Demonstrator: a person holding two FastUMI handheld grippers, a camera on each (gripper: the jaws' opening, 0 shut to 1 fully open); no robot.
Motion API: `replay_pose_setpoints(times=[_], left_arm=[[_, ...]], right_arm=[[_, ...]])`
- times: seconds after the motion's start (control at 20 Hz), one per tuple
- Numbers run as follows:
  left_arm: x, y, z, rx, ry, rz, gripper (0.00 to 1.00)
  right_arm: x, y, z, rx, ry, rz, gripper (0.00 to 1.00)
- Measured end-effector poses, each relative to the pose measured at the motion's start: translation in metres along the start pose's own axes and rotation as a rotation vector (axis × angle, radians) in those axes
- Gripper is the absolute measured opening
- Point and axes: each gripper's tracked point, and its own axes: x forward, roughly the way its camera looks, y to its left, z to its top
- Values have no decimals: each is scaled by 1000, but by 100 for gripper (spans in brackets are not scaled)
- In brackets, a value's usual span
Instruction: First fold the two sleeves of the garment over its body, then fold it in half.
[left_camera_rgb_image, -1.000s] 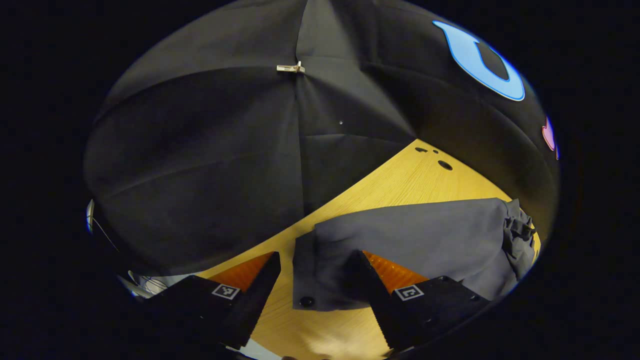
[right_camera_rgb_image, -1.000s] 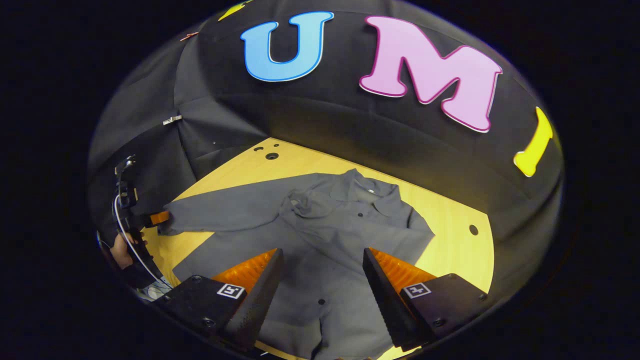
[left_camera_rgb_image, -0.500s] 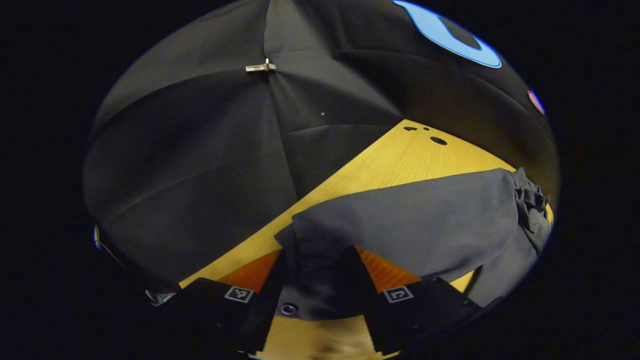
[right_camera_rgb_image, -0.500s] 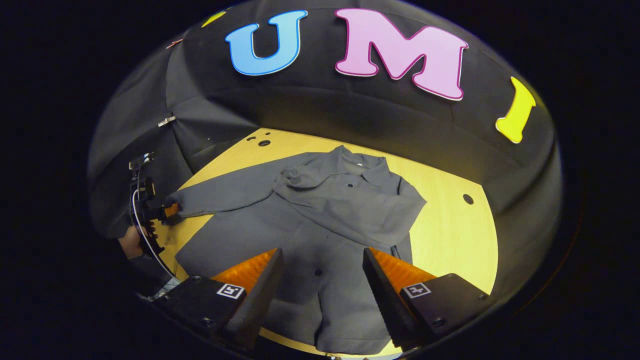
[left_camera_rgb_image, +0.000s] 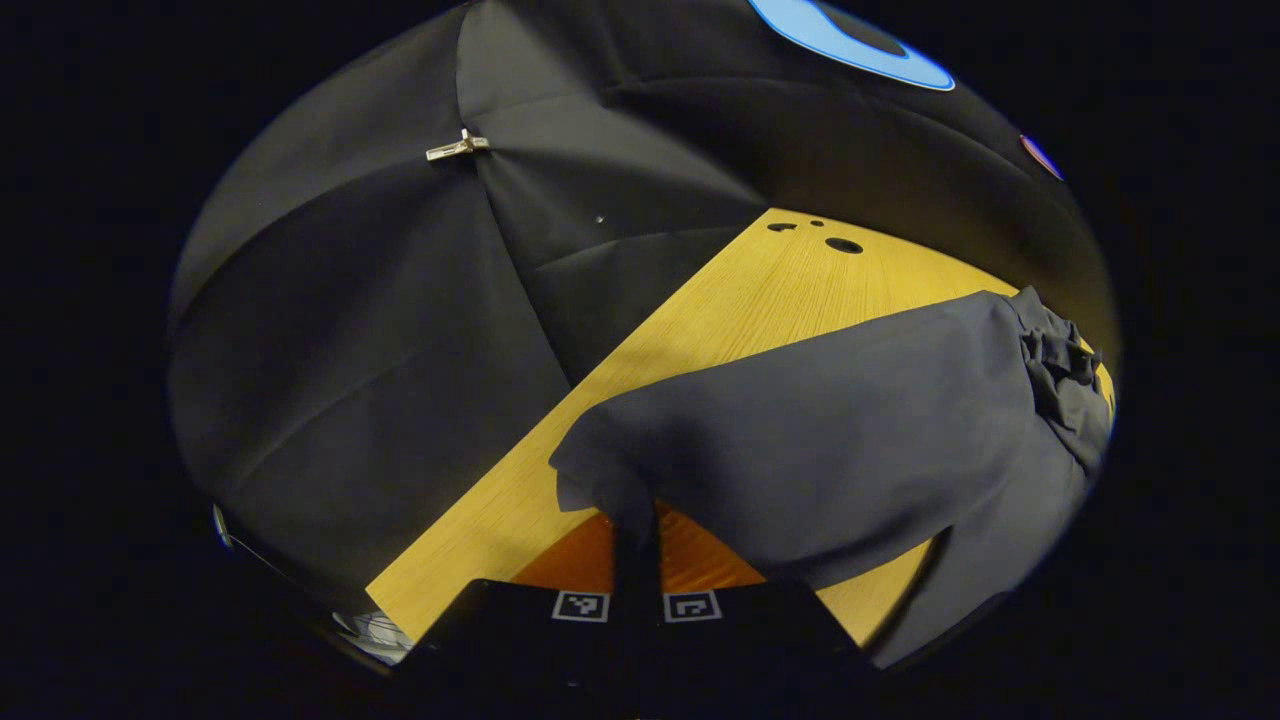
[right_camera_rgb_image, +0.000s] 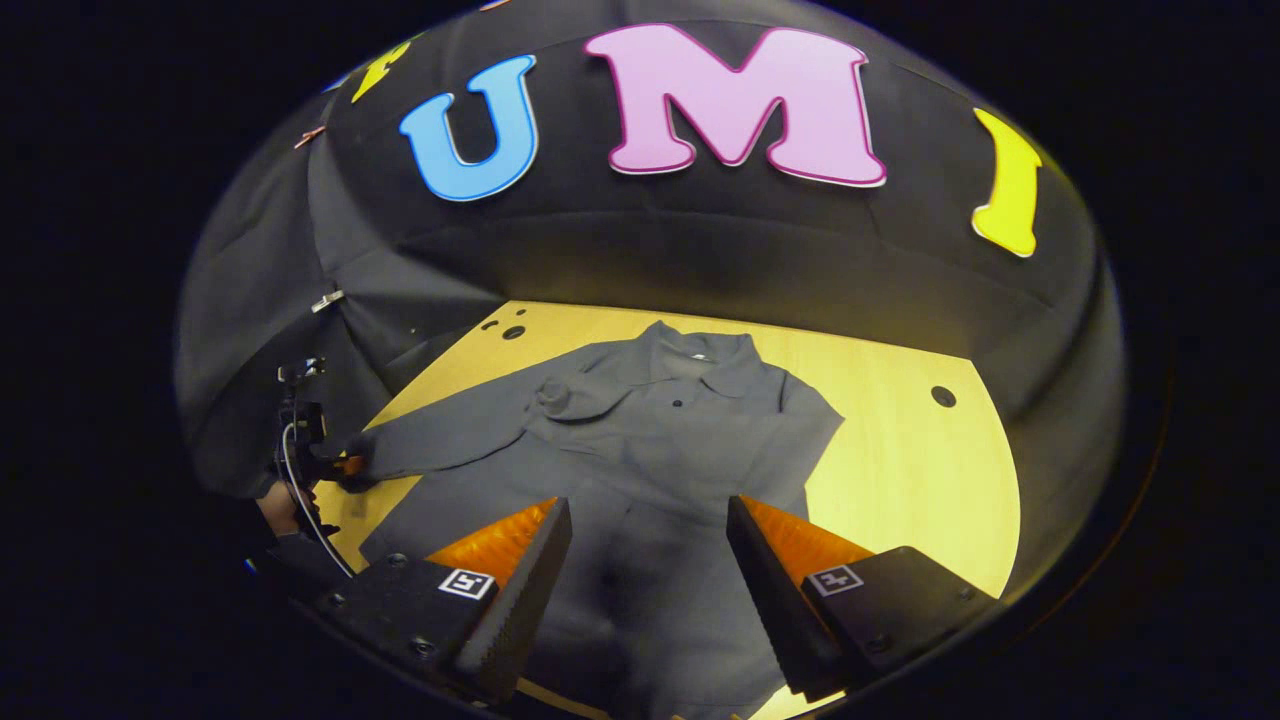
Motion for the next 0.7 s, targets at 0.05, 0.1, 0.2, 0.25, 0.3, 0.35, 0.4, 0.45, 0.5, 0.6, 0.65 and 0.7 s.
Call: replay_pose_setpoints(times=[0.05,0.1,0.2,0.25,0.3,0.35,0.4,0.45,0.5,0.6,0.65,0.7], left_arm=[[-6,-3,8,-17,-13,-1,5],[-12,-8,17,-23,-31,-4,8],[-27,-24,32,-12,-67,-19,5],[-35,-34,42,-6,-86,-34,6],[-43,-43,53,0,-108,-45,5],[-52,-53,63,3,-133,-56,5],[-61,-64,77,1,-158,-74,5],[-72,-77,90,-1,-184,-95,5],[-82,-93,103,1,-206,-115,5],[-100,-125,124,17,-246,-159,5],[-111,-144,134,25,-266,-191,5],[-123,-166,146,37,-287,-220,5]], right_arm=[[-3,-12,0,2,-8,-13,97],[-5,-25,0,2,-15,-27,97],[-9,-45,-4,9,-21,-49,98],[-11,-54,-7,13,-22,-58,98],[-13,-63,-9,16,-24,-66,99],[-15,-71,-11,19,-26,-76,99],[-18,-79,-13,26,-30,-84,99],[-20,-86,-14,35,-36,-89,99],[-23,-92,-15,41,-41,-94,99],[-27,-105,-19,48,-51,-105,99],[-31,-111,-22,51,-54,-110,99],[-33,-117,-24,54,-57,-116,99]])
